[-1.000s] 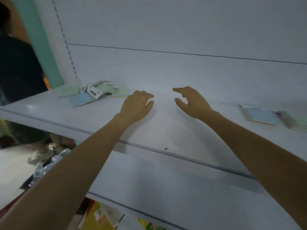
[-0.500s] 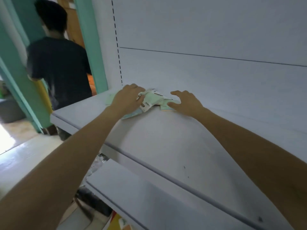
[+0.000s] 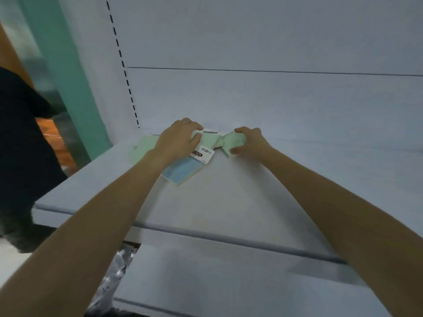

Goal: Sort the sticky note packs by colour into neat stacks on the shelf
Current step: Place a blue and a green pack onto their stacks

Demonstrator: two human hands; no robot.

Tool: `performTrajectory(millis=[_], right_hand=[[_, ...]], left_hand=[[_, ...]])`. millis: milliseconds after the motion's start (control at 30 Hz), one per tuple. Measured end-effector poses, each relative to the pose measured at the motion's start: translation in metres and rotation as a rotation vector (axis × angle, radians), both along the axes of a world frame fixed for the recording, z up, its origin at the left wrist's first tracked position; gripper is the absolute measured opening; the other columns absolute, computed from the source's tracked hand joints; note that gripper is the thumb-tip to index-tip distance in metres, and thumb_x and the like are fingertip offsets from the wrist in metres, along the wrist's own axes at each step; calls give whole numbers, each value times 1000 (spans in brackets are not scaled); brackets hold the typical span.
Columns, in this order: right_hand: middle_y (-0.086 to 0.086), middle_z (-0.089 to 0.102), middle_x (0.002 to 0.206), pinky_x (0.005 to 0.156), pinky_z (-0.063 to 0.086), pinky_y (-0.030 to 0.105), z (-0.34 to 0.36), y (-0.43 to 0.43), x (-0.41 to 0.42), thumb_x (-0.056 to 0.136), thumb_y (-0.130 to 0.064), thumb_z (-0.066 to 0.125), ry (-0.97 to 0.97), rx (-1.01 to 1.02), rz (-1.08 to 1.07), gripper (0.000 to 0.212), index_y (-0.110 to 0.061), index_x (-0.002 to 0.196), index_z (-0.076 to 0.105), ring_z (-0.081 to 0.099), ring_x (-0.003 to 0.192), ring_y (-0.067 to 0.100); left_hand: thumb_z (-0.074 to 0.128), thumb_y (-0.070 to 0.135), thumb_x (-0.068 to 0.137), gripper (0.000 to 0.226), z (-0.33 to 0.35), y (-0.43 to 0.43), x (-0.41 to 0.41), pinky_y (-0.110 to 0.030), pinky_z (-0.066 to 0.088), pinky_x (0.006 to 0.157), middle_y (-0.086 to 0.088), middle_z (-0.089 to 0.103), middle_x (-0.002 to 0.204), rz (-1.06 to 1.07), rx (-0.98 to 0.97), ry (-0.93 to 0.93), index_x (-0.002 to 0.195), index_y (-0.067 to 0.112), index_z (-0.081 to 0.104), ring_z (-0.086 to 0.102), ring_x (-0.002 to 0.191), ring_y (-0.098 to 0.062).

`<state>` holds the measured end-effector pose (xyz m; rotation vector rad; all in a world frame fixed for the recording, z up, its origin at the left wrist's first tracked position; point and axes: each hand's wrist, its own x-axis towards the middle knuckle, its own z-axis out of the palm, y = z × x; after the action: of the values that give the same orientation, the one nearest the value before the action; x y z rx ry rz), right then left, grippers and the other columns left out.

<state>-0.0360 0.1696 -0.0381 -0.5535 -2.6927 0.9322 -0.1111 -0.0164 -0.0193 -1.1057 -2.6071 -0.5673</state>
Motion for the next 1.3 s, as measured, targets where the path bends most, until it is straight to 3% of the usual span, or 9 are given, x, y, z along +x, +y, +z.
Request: performTrajectory(millis=[233, 400, 500, 600, 700, 900, 1000, 1100, 1300], right_hand=[[14, 29, 141, 80, 33, 20, -9, -7, 31, 79, -20, 69, 53, -141, -167, 63, -22, 135, 39, 44, 122, 28], [14, 35, 140, 93, 35, 24, -13, -13, 32, 78, -17, 69, 149, -178, -190, 57, -20, 130, 46, 42, 126, 26], [15, 44, 133, 92, 40, 19, -14, -17, 33, 82, -5, 57, 278, -131, -212, 46, -10, 127, 52, 48, 121, 27], [9, 49, 118, 62, 40, 4, -13, -20, 41, 86, 0, 44, 369, -181, -245, 40, -8, 123, 56, 52, 105, 19], [15, 45, 131, 83, 39, 17, -14, -19, 46, 81, 0, 48, 390, -186, -252, 42, -13, 121, 57, 50, 114, 24], [5, 33, 109, 74, 32, 17, -12, -28, 48, 76, 2, 53, 310, -3, -207, 54, -15, 127, 47, 43, 76, 16], [7, 37, 111, 80, 36, 22, -13, -29, 50, 77, 3, 52, 316, 38, -205, 58, -18, 130, 44, 46, 83, 21], [18, 44, 122, 87, 42, 27, -14, -29, 52, 79, 7, 44, 348, 74, -171, 56, -16, 130, 45, 56, 92, 31], [21, 47, 123, 78, 40, 14, -6, -23, 56, 79, 12, 39, 472, 57, -181, 58, -13, 132, 46, 53, 92, 22]], left_hand=[[47, 22, 91, 30, -6, -19, 0, -36, 45, 87, -10, 54, 112, -104, 54, -33, 118, 16, 58, 55, 103, -26], [55, 36, 87, 33, -14, -51, 1, -29, 40, 80, -2, 48, 100, -103, -96, -100, 117, 24, 56, 47, 86, -16], [56, 46, 83, 41, -16, -64, 1, -34, 42, 89, -8, 50, 116, -90, -189, -182, 120, 30, 55, 50, 95, -19], [57, 47, 83, 48, -12, -64, 3, -34, 38, 97, -9, 47, 134, -86, -238, -269, 128, 31, 50, 49, 118, -26], [59, 41, 85, 50, -6, -60, 10, -29, 35, 99, -3, 46, 141, -101, -245, -290, 131, 26, 48, 44, 127, -22], [68, 17, 80, 50, 7, -57, 14, -29, 42, 91, -5, 50, 125, -160, -156, -540, 127, 26, 53, 51, 110, -22], [63, 2, 80, 51, 14, -58, 16, -22, 42, 70, -1, 50, 98, -237, -130, -618, 126, 22, 54, 49, 91, -20], [59, -3, 81, 51, 18, -59, 12, -23, 43, 69, -4, 48, 106, -263, -75, -623, 124, 25, 55, 48, 85, -18], [56, -10, 81, 54, 9, -57, 14, -19, 43, 61, -4, 44, 107, -326, 293, -732, 123, 23, 56, 48, 76, -15]])
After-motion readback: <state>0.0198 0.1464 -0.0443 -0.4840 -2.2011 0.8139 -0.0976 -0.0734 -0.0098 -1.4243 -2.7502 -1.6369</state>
